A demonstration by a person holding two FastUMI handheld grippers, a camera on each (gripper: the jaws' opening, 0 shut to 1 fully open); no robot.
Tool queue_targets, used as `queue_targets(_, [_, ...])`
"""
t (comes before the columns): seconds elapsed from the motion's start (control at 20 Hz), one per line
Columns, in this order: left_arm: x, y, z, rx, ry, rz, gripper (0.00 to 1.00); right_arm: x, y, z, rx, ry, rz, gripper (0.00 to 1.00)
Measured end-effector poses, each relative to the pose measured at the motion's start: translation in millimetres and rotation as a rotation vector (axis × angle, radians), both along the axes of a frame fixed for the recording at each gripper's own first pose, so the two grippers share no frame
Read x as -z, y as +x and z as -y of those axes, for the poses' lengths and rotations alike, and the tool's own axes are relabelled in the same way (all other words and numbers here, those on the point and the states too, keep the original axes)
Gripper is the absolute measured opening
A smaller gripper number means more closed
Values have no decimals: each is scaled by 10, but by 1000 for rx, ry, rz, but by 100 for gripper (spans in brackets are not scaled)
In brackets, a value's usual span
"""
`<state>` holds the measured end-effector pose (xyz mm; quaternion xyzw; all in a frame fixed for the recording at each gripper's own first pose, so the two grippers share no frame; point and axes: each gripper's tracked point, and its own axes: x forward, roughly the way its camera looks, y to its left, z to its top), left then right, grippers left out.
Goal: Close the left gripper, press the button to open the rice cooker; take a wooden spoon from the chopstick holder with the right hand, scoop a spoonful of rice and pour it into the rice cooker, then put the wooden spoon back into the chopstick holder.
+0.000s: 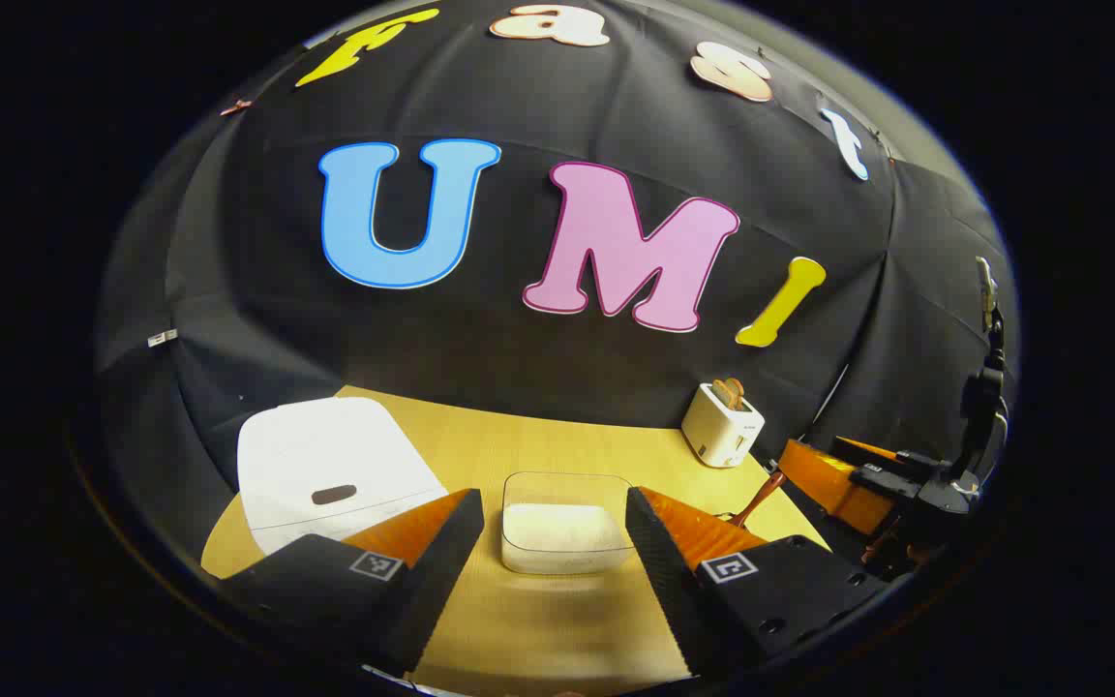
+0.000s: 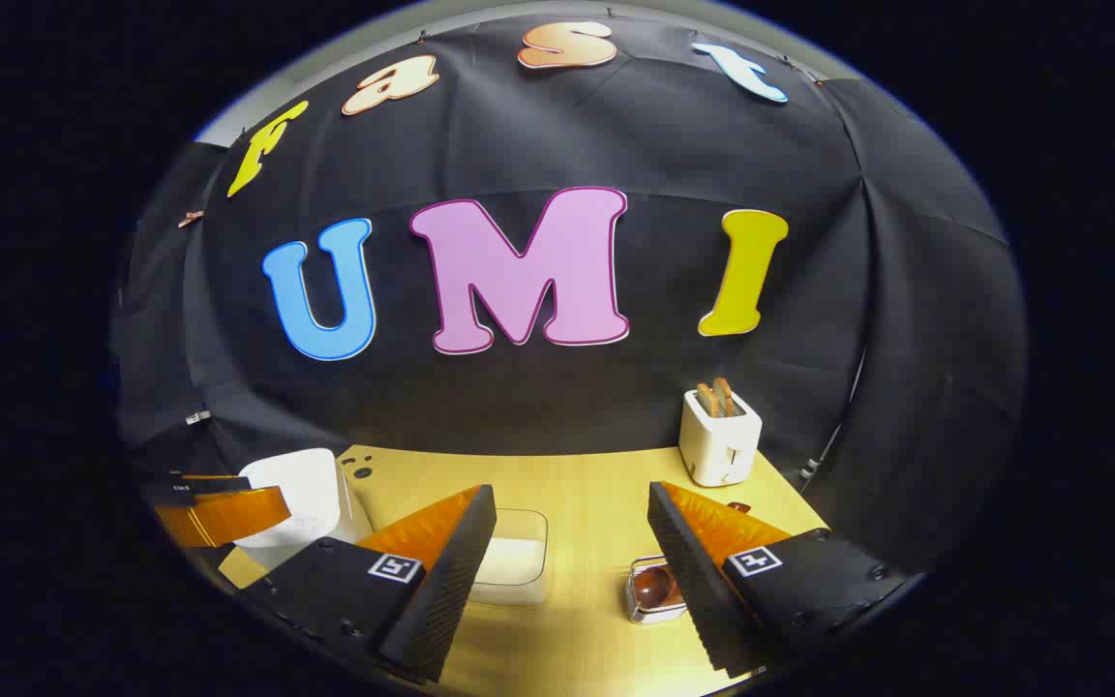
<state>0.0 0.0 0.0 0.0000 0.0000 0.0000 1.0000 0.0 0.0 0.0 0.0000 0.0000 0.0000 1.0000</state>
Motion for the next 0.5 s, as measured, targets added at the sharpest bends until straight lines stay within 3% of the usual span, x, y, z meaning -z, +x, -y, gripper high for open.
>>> queue_targets(0.5, [47,74,-281,-67,19,4,96,142,-57,99,23,23,-44,98])
